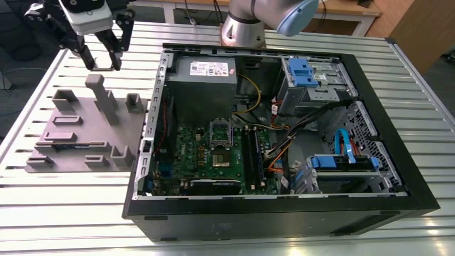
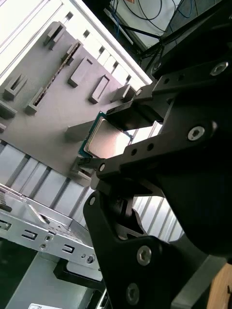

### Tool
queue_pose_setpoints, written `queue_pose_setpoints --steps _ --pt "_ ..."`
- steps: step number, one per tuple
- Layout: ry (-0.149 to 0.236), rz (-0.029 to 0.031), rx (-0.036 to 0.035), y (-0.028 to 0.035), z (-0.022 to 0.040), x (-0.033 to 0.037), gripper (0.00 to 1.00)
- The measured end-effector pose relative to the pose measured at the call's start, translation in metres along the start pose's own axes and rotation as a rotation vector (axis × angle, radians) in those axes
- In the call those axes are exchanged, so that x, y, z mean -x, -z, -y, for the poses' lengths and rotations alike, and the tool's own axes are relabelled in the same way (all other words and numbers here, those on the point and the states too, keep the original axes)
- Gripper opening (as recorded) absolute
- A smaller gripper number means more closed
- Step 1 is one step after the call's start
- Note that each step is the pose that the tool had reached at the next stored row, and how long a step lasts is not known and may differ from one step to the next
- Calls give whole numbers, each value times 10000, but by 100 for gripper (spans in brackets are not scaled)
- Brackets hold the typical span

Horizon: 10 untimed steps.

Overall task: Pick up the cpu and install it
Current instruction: 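Pick up the cpu and move it towards the insertion slot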

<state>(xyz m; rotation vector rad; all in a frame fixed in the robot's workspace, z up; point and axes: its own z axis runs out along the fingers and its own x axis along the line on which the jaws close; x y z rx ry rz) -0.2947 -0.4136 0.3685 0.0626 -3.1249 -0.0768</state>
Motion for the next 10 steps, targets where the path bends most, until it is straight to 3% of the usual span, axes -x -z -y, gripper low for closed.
queue_pose_setpoints --steps 10 --pt "0 0 0 1 1 28 47"
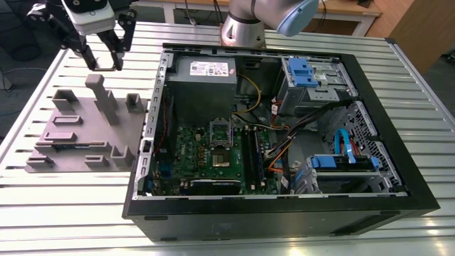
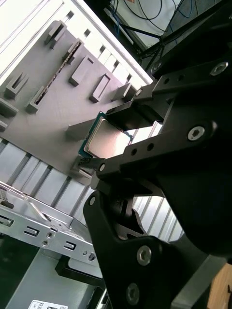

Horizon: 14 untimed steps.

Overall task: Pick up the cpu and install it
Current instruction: 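Pick up the cpu and move it towards the insertion slot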

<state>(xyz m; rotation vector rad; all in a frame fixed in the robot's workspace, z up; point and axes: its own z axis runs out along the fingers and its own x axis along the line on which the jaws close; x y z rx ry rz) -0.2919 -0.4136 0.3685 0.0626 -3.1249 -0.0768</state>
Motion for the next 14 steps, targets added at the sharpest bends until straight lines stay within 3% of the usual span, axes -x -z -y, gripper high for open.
queue_pose_setpoints --steps 14 --pt "0 0 0 0 2 39 47"
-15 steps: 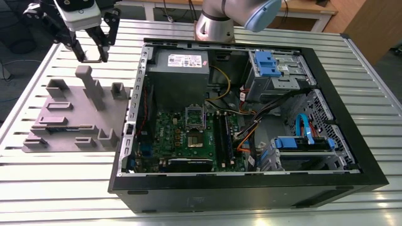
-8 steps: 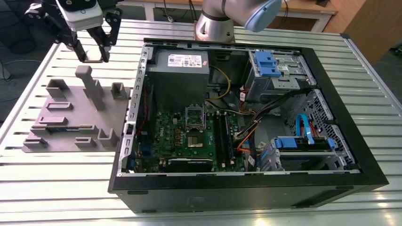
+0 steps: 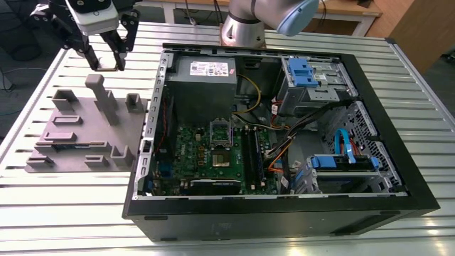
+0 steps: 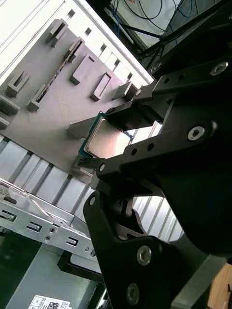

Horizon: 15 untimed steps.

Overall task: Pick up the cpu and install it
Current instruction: 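Pick up the cpu and move it towards the insertion slot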

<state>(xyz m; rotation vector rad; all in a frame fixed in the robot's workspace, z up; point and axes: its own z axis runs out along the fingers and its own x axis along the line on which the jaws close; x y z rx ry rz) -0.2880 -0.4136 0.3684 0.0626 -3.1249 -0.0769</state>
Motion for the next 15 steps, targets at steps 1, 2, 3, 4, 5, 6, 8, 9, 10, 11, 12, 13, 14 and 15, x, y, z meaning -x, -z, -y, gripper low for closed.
queue_pose_setpoints --steps 1,2,3,4,5,6,8,9,10,11,12,13,14,15 --pt "0 1 0 0 0 3 47" --pt "0 0 0 0 0 6 47" --pt "0 -1 -1 0 0 8 47" --pt "0 -1 -1 1 0 11 47" --pt "0 -1 -1 1 1 14 47" --pt "0 1 1 0 1 17 47" --pt "0 0 0 0 1 23 47" --pt "0 0 0 0 1 25 47" --pt "0 0 0 0 1 28 47" --pt "0 0 0 0 1 31 47" --pt "0 0 0 1 1 34 47" --pt "0 0 0 1 1 36 47" --pt "0 0 0 1 2 39 47" --pt "0 0 0 1 2 42 47"
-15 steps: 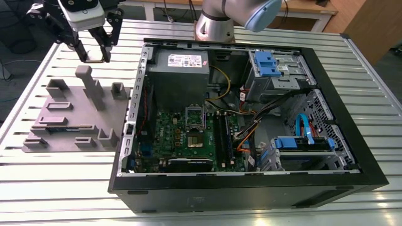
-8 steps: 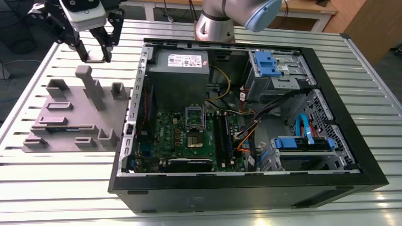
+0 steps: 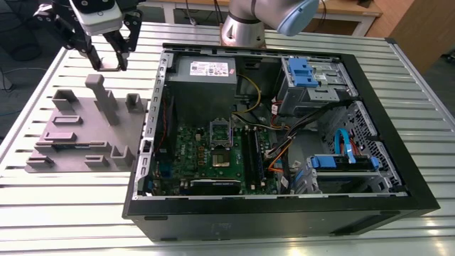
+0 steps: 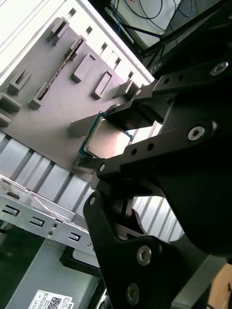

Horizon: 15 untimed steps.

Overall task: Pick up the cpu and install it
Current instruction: 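Pick up the cpu and move it towards the insertion slot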

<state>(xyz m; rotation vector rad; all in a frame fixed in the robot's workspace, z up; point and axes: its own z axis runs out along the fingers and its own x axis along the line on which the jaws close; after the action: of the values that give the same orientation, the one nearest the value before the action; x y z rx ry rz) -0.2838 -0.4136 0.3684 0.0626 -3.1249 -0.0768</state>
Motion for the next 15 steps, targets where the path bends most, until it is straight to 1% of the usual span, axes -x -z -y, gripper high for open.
queue_pose_setpoints --steps 15 --pt "0 0 0 1 2 42 47"
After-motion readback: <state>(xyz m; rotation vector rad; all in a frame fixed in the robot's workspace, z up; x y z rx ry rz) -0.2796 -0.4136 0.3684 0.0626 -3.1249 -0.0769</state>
